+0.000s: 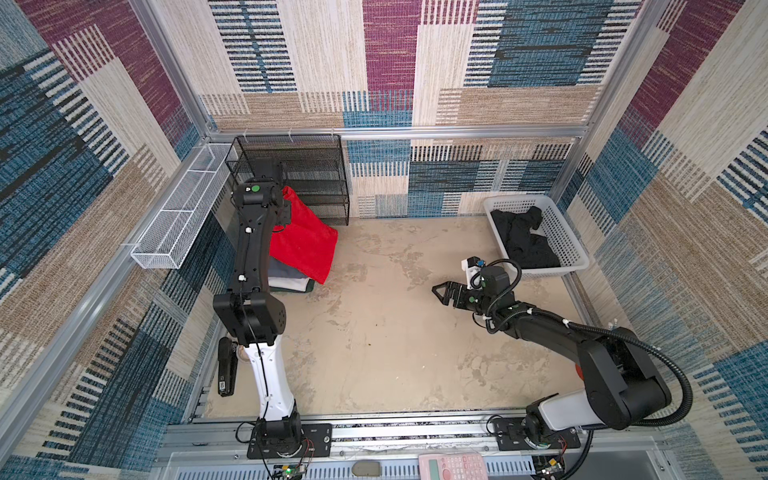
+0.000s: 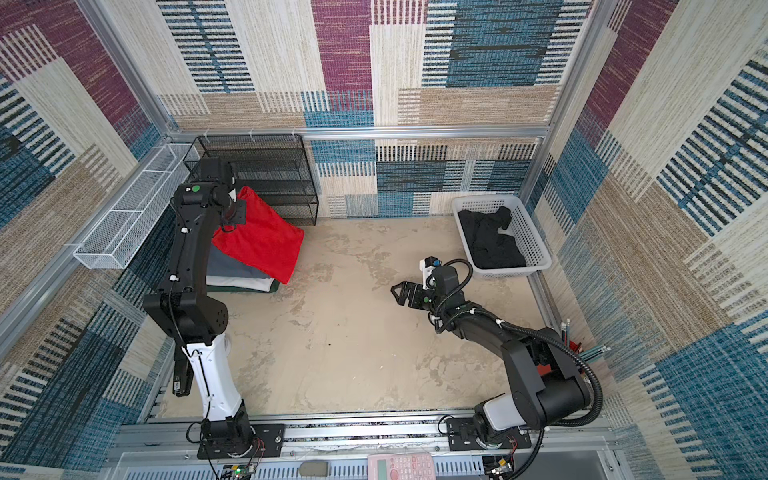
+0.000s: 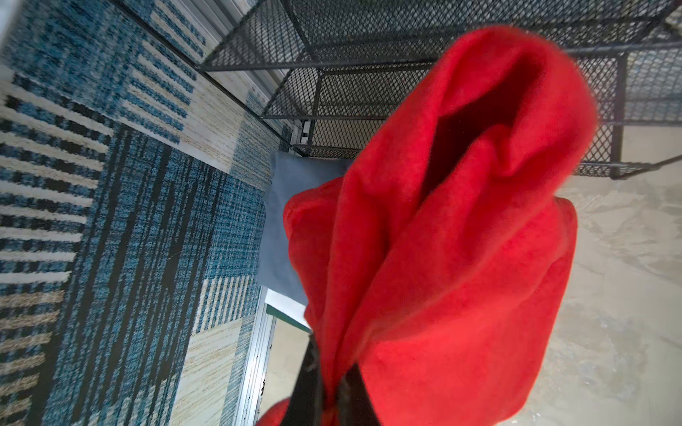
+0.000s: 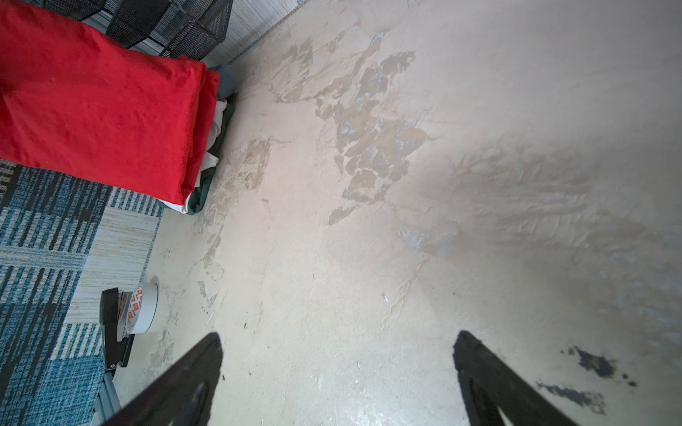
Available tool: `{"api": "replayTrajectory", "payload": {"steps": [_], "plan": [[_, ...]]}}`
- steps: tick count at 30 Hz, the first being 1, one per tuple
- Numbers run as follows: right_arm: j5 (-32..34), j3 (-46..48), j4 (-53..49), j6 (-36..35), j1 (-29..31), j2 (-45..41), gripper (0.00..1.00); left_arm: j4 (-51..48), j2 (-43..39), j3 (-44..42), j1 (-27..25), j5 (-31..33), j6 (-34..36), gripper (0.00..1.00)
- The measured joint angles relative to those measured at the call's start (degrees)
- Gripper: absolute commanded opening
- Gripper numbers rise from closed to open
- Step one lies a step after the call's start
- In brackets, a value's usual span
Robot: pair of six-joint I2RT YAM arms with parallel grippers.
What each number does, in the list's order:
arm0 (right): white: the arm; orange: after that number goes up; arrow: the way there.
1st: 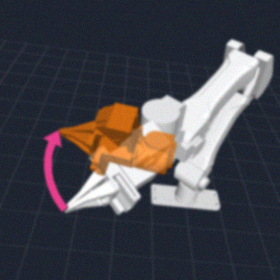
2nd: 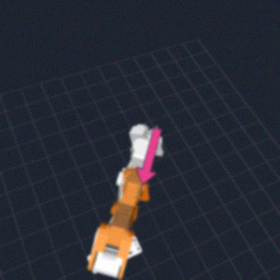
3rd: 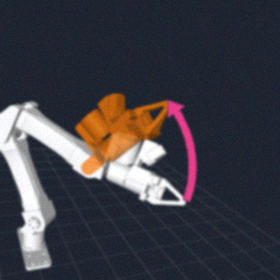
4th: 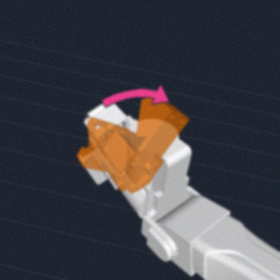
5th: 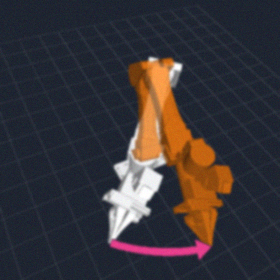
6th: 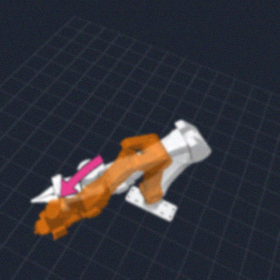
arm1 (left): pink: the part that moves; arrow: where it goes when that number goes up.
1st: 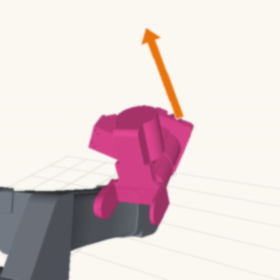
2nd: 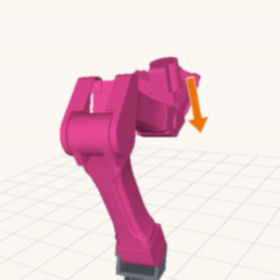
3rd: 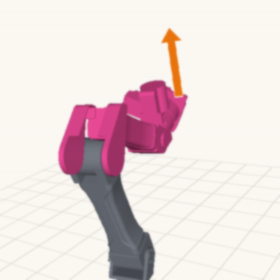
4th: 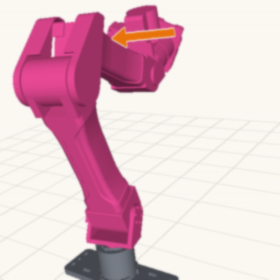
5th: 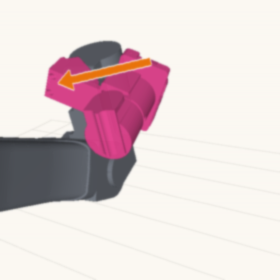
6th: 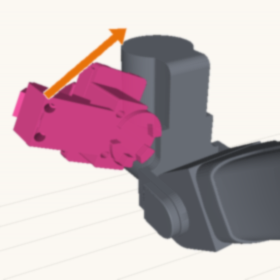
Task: Fold and stack the t-shirts
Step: 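Grasp the red bundle with the left gripper and lift it toward the grey stack, then lower the red bundle onto the grey stack and open the left gripper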
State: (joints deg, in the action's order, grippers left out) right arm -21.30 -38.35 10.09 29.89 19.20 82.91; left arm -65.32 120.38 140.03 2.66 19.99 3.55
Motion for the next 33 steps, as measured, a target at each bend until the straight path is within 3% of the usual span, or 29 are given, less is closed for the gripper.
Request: {"api": "replayTrajectory", "payload": {"steps": [16, 33], "plan": [[-0.13, -0.74, -0.90, 0.00, 0.00, 0.33, 0.99, 1.64, -2.03, 0.13, 5.14, -0.33, -5.18, 0.00], [-0.13, -1.03, -1.20, 0.00, 0.00, 0.26, 0.99, 2.75, 7.93, 1.11, 5.66, 7.45, -4.70, 0.00]]}}
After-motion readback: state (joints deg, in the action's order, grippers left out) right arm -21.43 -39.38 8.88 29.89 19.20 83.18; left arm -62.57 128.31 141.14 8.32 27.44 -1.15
